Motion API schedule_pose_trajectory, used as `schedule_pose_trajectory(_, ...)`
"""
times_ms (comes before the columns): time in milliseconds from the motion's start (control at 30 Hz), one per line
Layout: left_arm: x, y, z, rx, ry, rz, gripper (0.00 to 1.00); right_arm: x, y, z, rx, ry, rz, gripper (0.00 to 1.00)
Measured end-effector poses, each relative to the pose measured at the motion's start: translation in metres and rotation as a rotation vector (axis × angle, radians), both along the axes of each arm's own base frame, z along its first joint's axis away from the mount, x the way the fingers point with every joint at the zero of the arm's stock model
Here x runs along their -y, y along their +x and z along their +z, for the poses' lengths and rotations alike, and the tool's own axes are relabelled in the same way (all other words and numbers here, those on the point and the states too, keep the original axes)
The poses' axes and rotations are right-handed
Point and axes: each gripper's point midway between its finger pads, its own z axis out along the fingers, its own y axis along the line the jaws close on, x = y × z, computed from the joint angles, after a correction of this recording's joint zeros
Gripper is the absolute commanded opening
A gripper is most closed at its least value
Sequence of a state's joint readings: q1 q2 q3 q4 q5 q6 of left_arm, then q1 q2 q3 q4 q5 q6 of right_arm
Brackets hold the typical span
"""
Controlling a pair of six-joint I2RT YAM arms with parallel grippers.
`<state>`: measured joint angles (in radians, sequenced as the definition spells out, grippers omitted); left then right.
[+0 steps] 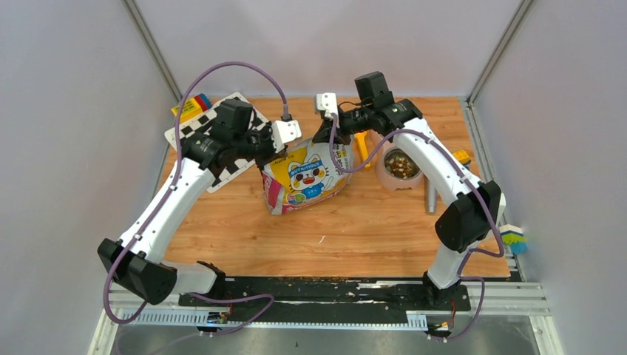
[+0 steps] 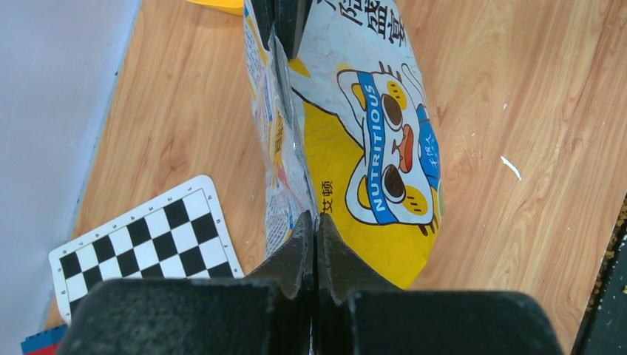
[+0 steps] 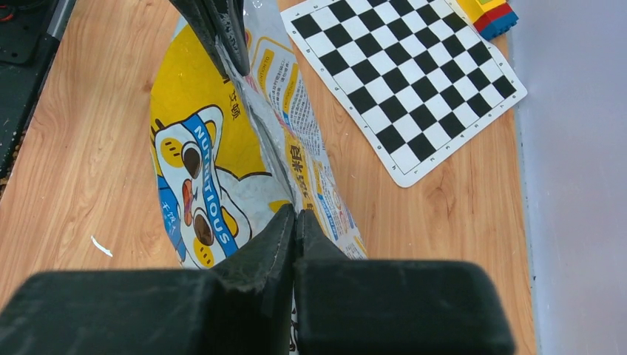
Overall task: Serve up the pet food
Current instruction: Close the pet food bag at the center of the board.
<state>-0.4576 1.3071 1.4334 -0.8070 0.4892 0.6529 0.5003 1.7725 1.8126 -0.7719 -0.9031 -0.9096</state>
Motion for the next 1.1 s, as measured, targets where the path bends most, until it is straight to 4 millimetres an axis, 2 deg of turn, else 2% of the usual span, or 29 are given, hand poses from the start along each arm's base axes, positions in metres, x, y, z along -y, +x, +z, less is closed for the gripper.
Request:
schedule_pose_trajectory(67,0.000,0.000,0.000,-0.001,-0.001,-0.002,0.10,0.000,0.000,0.000,0.002,0.003,0.004,0.00)
schedule_pose_trajectory(100,0.000,0.000,0.000,-0.001,-0.001,-0.001,0.29,0.000,0.000,0.000,0.004,0.006,0.007,0.00)
schedule_pose_trajectory(133,0.000,0.000,0.000,-0.001,-0.002,-0.001,0.37,0.000,0.000,0.000,0.003,0.008,0.008,0.00)
schedule_pose_trajectory(167,0.001,0.000,0.002,0.003,-0.008,-0.004,0.51,0.001,0.000,0.000,0.003,0.007,0.006,0.00)
schedule_pose_trajectory(200,0.004,0.000,0.008,0.012,-0.025,-0.010,0.57,0.001,0.000,0.000,0.003,0.008,0.006,0.00)
schedule_pose_trajectory(233,0.007,0.002,0.017,0.036,-0.046,-0.017,0.73,0.001,0.001,0.000,0.005,0.008,0.004,0.00)
schedule_pose_trajectory(300,0.012,0.005,0.036,0.082,-0.085,-0.032,0.81,0.001,0.001,0.000,0.001,0.008,0.002,0.00)
schedule_pose_trajectory(400,0.020,0.008,0.062,0.127,-0.145,-0.047,0.82,0.001,0.001,0.000,-0.002,0.008,-0.001,0.00)
schedule_pose_trajectory(533,0.031,0.016,0.077,0.145,-0.184,-0.064,0.83,0.001,0.002,0.001,-0.010,0.009,-0.008,0.00)
schedule_pose_trajectory(700,0.044,0.023,0.060,0.110,-0.157,-0.075,0.84,0.001,0.002,0.000,-0.015,0.008,-0.014,0.00)
schedule_pose_trajectory(800,0.050,0.022,0.051,0.098,-0.132,-0.083,0.81,0.001,0.003,0.001,-0.012,0.008,-0.018,0.00)
schedule_pose_trajectory(933,0.049,0.021,0.044,0.096,-0.103,-0.076,0.73,0.001,0.004,0.001,-0.009,0.006,-0.021,0.00)
schedule_pose_trajectory(1100,0.041,0.023,0.035,0.089,-0.053,-0.035,0.70,0.002,0.005,0.000,-0.008,0.004,-0.027,0.00)
